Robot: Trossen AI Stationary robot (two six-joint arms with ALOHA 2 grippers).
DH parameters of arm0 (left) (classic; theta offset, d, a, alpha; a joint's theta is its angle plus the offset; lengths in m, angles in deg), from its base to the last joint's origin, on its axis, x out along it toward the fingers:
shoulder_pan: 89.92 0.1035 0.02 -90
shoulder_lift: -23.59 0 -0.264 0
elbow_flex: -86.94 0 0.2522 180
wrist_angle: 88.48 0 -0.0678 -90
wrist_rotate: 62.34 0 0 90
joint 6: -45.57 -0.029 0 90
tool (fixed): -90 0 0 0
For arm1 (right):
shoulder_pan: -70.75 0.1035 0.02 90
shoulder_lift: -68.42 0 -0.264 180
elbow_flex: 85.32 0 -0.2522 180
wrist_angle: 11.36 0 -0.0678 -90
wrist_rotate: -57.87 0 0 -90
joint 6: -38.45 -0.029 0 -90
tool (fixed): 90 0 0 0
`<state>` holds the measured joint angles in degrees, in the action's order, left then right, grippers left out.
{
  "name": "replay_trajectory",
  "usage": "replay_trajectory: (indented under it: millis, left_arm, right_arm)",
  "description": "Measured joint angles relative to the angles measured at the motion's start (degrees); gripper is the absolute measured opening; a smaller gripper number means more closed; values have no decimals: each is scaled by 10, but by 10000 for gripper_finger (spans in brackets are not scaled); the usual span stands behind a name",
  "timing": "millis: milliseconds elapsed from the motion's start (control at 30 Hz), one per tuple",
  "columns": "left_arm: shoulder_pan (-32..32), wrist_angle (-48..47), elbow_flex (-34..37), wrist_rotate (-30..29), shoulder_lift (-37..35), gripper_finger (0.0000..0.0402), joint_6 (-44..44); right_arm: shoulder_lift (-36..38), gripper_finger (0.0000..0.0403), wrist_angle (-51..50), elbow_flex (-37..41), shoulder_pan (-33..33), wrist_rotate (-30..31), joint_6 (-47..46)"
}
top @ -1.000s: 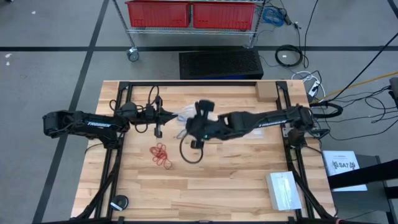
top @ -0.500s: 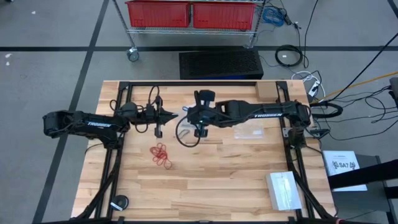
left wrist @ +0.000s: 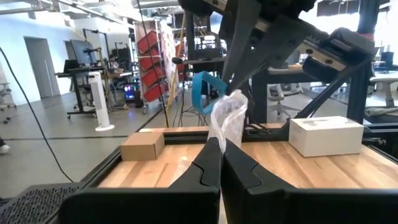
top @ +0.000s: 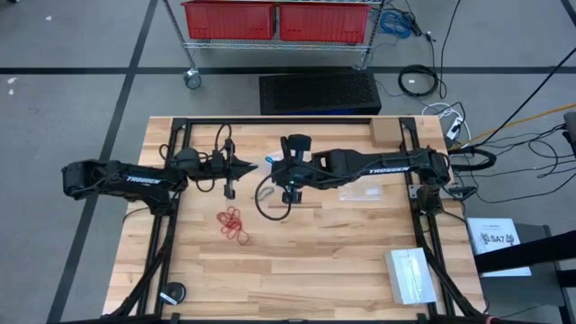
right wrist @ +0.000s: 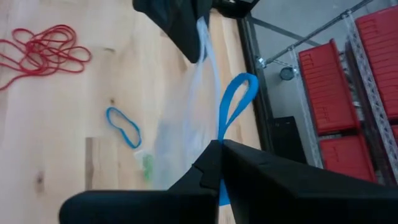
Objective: Sort rubber bands
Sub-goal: Put the blue rubber band into the left transparent zip bag
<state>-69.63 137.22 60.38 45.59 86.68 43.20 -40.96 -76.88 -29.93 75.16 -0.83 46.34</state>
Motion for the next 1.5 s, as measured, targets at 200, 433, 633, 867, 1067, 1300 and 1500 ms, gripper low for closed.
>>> replay_trajectory:
  millis: [200, 433, 633, 867, 1067, 1300, 1500]
  left_arm:
    - [0, 0, 0, 0, 0, 0, 0]
    - [0, -1, 0, 0, 0, 0, 0]
    - [0, -1, 0, 0, 0, 0, 0]
    - [0, 0, 0, 0, 0, 0, 1]
    - [0, 0, 0, 0, 0, 0, 1]
    - [0, 0, 0, 0, 0, 0, 1]
    - [0, 0, 0, 9, 0, 0, 1]
  right_arm:
    - [0, 0, 8, -5, 6, 6, 3]
    - [2, 0, 7, -15, 6, 2, 5]
    - [1, 0, -10, -8, 0, -2, 3]
    - [1, 0, -14, -8, -15, -21, -2]
    - [1, 6, -17, -8, -25, -91, -24]
    - [1, 91, -19, -19, -24, -90, -27]
    - [8, 164, -16, -41, -12, -89, -56]
